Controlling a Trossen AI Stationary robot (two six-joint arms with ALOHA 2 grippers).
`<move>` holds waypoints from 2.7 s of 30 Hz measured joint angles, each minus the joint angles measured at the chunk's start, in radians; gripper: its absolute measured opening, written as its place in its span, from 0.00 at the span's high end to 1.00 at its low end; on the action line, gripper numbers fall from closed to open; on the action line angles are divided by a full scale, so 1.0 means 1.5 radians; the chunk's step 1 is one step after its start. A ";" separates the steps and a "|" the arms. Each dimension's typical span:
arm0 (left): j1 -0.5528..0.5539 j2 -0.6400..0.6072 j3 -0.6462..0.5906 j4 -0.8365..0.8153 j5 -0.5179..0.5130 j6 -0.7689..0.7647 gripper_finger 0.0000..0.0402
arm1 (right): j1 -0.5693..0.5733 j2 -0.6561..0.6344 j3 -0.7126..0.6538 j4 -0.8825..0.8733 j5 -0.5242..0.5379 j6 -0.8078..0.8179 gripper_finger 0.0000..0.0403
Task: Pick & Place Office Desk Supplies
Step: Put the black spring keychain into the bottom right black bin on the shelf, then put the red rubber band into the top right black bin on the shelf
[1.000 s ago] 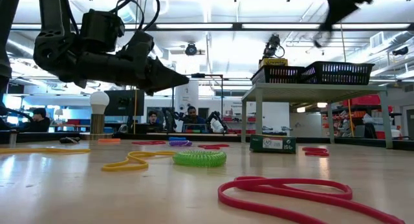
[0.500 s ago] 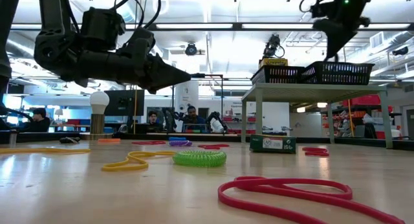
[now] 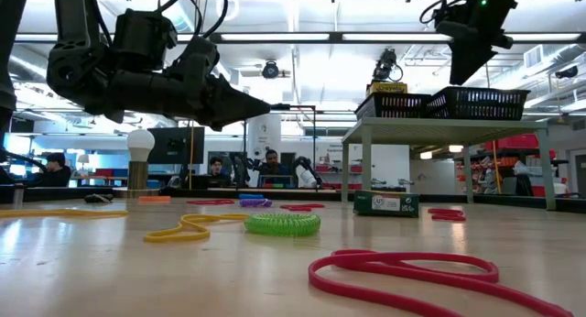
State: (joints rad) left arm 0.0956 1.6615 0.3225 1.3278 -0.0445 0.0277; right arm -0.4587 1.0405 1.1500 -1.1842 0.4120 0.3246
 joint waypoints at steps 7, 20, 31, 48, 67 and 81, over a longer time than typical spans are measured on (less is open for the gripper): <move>0.002 0.000 0.000 0.000 0.000 -0.018 0.93 | 0.001 0.000 0.011 -0.003 0.048 -0.024 0.63; 0.001 0.000 0.009 0.003 -0.033 -0.038 0.95 | 0.231 -0.024 -0.008 0.094 0.055 -0.018 0.98; 0.026 0.000 0.032 0.036 0.001 -0.089 0.99 | 0.524 -0.001 -0.109 0.259 0.175 0.075 0.98; 0.047 -0.032 0.120 -0.109 0.169 -0.187 0.99 | 0.594 -0.001 -0.414 0.797 0.172 0.057 0.99; 0.151 -0.186 0.286 -1.049 -0.080 -0.122 0.79 | 0.595 0.000 -0.414 0.780 0.158 0.037 0.97; 0.269 -0.016 0.327 -1.016 -0.025 -0.093 0.60 | 0.596 0.000 -0.414 0.782 0.157 0.037 0.97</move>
State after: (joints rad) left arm 0.4995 1.6380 0.8124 -0.1967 -0.0822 -0.1119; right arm 0.4345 1.0409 0.5297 -0.0113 0.6476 0.3805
